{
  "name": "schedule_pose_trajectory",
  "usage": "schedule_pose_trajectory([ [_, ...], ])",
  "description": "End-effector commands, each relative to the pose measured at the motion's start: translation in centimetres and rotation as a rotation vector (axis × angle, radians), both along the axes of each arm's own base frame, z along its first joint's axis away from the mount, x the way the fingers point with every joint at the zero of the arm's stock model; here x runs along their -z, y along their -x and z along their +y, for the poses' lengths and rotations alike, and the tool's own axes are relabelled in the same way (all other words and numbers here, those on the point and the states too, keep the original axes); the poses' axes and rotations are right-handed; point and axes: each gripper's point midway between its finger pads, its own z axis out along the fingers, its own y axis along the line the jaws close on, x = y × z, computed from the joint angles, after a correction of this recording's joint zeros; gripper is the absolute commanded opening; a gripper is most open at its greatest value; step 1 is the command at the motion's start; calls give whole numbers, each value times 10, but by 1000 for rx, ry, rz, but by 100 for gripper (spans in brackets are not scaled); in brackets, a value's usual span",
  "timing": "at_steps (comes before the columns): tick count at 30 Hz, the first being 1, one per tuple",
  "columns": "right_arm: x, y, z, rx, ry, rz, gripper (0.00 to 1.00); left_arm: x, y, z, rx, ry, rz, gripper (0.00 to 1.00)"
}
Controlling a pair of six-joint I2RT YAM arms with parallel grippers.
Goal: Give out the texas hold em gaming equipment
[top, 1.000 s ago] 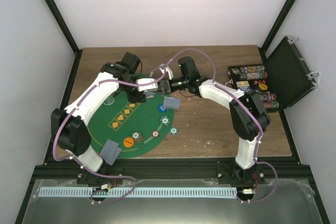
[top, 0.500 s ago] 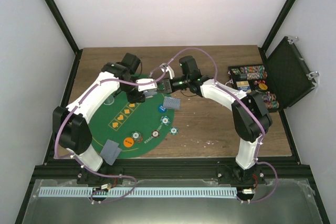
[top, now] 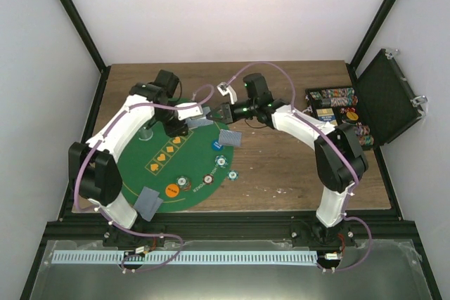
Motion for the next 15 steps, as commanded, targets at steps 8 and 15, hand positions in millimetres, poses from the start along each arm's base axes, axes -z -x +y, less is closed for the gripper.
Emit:
schedule_pose_trajectory([
  [8,-36,-15,-8,38,48,-158,1,15,-11,37,-155,39,30,49],
  [15,-41,-29,-5,55,87,-228,1,12,-22,73,-286,64,24,49],
])
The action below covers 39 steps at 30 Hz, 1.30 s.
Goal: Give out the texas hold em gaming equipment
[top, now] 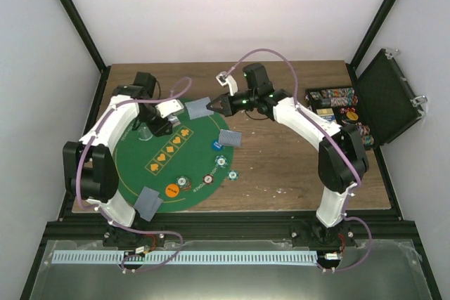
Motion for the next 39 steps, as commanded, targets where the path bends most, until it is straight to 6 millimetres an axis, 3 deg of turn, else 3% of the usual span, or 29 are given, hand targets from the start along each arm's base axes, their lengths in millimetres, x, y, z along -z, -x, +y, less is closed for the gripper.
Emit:
schedule_pose_trajectory([
  [1,-15,-12,2,16,34,-113,1,-11,-10,21,-93,39,-39,49],
  [5,-4,-13,24,-15,133,-259,1,-17,-17,52,-190,41,-52,48],
  [9,17,-4,64,-98,244,-449,1,-22,-20,85,-304,45,-50,48],
  [16,45,45,149,-369,315,-909,1,-29,-16,134,-444,44,-54,48],
  [20,56,55,187,-399,326,-1069,1,-33,-12,146,-472,44,-58,48],
  [23,58,47,211,-362,352,-1143,1,-37,-10,150,-478,42,-66,48],
  [30,94,49,239,-393,425,-1266,1,-45,-8,152,-488,42,-78,48],
  [37,165,103,243,-650,526,-1346,1,-42,-7,151,-485,52,-70,47],
  [39,172,114,240,-688,520,-1311,1,-43,-6,150,-481,53,-71,48],
])
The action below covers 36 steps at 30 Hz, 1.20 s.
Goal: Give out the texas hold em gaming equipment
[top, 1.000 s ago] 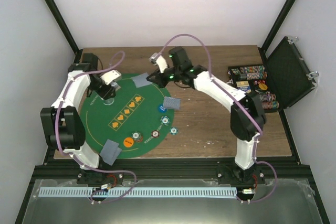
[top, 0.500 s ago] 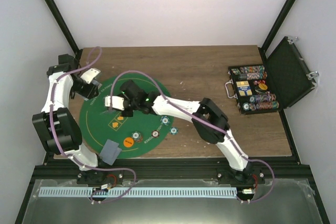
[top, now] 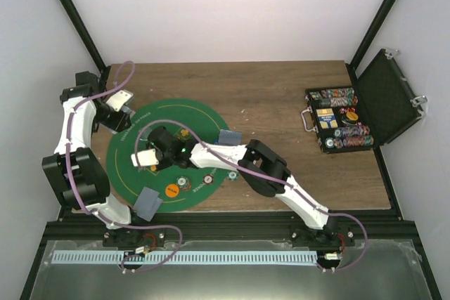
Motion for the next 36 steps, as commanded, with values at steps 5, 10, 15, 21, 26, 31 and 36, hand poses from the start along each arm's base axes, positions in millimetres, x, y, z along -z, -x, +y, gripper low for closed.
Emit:
schedule_pose_trajectory([
  [5,35,46,-7,-105,142,52,1,-15,0,-3,14,15,-43,48],
  [10,45,55,-15,-120,192,84,1,-13,0,-4,12,26,-38,48],
  [15,50,60,-19,-118,214,116,1,-14,1,-5,17,25,-36,48],
  [21,52,65,-23,-105,231,161,1,-14,0,-5,14,27,-35,48],
  [26,52,68,-24,-101,231,182,1,-13,0,-5,13,31,-31,48],
  [31,51,68,-24,-101,235,183,5,-13,0,-5,15,29,-32,47],
  [36,44,74,-23,-115,220,210,14,-13,0,-6,16,34,-29,48],
])
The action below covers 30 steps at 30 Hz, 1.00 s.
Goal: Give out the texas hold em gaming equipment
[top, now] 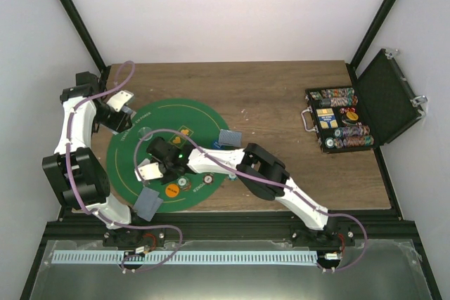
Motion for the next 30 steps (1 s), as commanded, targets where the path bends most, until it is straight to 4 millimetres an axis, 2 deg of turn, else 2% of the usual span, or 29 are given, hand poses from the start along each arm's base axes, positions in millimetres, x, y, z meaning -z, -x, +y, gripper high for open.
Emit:
schedule_pose_trajectory([
  [1,-11,11,0,-17,-5,54,15,-12,-3,-2,9,15,-37,48],
  [6,-37,20,4,-43,-68,85,21,-14,-4,-2,9,16,-36,48],
  [14,-90,25,10,-53,-200,106,30,-16,-3,-3,14,24,-34,48],
  [17,-115,20,9,-29,-264,155,31,-16,-3,-4,17,28,-34,48],
  [19,-139,14,6,-1,-328,218,32,-17,-3,-5,19,34,-34,48],
  [22,-183,4,-10,27,-440,380,37,-19,-2,-8,32,47,-32,48],
  [26,-233,-21,-46,113,-577,585,47,-21,0,-14,56,62,-30,48],
  [29,-258,-41,-78,197,-652,779,53,-23,3,-23,92,73,-28,48],
  [30,-264,-54,-92,229,-676,831,54,-24,4,-27,108,75,-26,48],
])
